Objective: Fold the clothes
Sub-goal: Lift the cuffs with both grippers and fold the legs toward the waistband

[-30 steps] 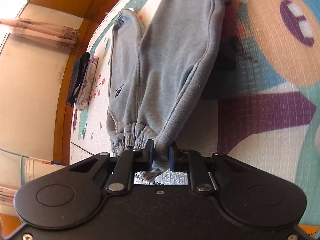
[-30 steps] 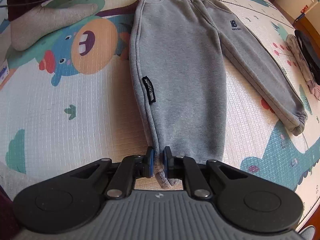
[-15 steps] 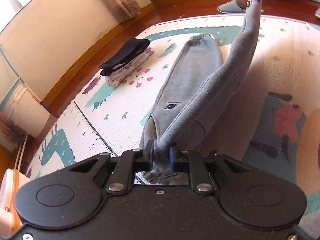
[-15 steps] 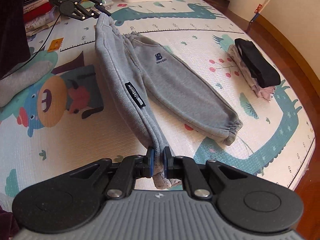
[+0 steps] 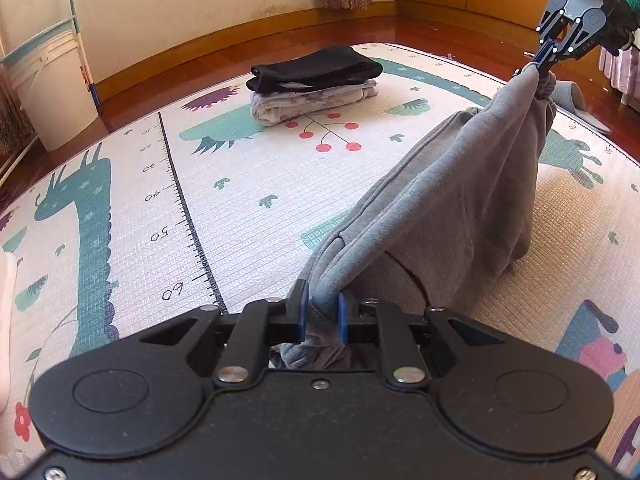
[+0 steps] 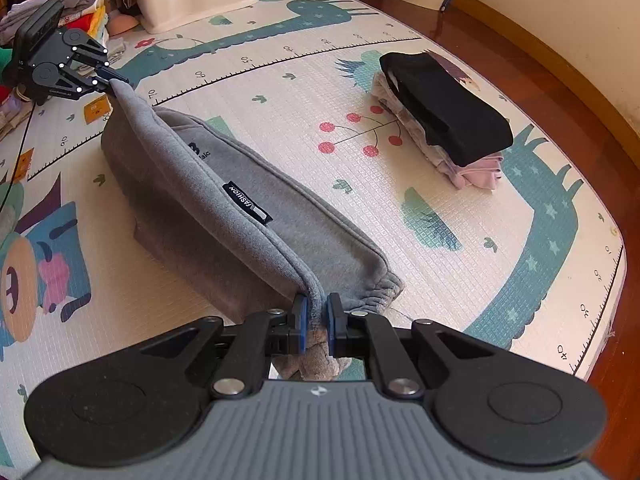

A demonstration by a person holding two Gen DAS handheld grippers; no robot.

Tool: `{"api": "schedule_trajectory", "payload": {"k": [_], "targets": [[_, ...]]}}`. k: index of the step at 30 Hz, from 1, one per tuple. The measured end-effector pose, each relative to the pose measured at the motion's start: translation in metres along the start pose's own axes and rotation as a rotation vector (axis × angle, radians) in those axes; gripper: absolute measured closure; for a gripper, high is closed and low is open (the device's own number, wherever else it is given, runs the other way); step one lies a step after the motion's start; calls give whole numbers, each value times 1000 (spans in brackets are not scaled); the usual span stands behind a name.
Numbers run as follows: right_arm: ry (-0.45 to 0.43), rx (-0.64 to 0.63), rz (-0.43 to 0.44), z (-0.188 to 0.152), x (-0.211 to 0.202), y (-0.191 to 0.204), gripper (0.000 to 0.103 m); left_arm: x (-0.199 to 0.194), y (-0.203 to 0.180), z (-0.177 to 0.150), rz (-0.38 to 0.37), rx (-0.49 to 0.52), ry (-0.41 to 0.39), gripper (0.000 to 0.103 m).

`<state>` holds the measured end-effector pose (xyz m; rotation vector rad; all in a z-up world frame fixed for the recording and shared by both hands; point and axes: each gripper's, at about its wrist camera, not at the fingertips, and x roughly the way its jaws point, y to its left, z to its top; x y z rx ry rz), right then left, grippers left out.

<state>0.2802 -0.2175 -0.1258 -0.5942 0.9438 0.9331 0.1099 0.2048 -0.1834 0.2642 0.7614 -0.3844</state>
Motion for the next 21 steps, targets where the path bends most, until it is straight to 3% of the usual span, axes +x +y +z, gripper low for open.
{"api": "schedule_trajectory", "payload": {"k": [11, 15, 16, 21], "targets": [[88, 116, 38, 30, 68, -59, 92, 40, 41, 1, -86, -250, 75, 90], [97, 151, 37, 39, 91, -74, 93, 55, 63, -4, -125, -417, 97, 90], [102, 164, 23, 40, 97, -79, 101, 58, 66, -5, -127, -441, 104, 90], [93, 244, -33, 35, 115, -96, 101, 74, 71, -6, -123, -492, 138, 91]]}}
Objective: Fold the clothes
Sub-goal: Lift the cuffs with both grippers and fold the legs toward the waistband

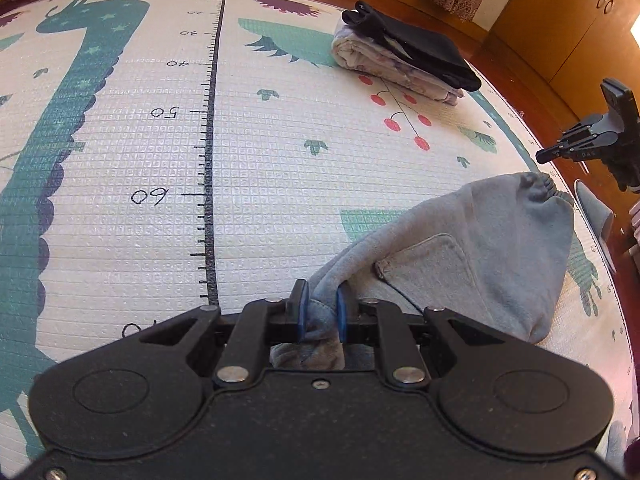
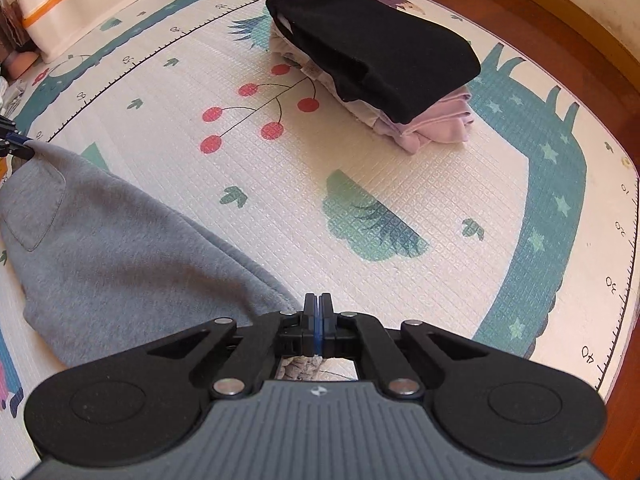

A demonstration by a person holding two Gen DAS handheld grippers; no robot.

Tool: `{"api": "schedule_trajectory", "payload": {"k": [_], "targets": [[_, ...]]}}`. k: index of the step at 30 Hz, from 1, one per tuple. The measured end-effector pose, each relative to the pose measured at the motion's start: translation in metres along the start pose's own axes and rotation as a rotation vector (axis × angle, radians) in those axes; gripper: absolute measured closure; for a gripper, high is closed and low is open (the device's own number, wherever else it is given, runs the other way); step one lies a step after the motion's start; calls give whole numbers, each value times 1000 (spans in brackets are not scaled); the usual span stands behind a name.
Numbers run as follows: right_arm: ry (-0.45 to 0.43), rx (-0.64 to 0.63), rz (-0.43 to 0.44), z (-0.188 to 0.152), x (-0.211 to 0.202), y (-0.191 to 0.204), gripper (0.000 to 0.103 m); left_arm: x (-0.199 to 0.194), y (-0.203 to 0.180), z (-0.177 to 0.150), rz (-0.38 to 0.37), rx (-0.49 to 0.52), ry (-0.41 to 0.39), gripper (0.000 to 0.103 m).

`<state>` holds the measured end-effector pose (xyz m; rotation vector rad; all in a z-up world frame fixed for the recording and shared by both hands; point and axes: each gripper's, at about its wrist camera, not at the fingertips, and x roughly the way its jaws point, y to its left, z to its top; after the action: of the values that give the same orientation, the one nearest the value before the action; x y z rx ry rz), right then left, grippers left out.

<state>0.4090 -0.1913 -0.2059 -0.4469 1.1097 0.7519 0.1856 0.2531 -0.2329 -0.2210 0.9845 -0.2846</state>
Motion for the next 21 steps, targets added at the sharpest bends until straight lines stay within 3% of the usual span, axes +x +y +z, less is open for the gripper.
{"api": "schedule_trajectory", "payload": {"k": [3, 5, 6, 7, 11, 12, 21], "targets": [[-58, 133, 26, -12, -3, -15, 98, 2, 0, 0, 6, -8, 0, 90], [-73, 210, 65, -23, -3, -22, 84, 2, 3, -1, -11, -30, -1, 89], [-72, 248, 87, -29, -2, -26, 66, 1, 4, -2, -11, -35, -6, 88], [-71, 278, 106, -34, 0, -28, 56, 0, 4, -3, -17, -40, -8, 88], [-81, 233, 108, -44, 6, -13, 62, 0, 5, -6, -18, -51, -14, 88], [-82, 213, 105, -45, 8, -9, 79, 0, 5, -7, -15, -52, -15, 88], [-202, 212, 98, -45, -23, -8, 81, -14, 5, -13, -1, -86, -69, 92]]}}
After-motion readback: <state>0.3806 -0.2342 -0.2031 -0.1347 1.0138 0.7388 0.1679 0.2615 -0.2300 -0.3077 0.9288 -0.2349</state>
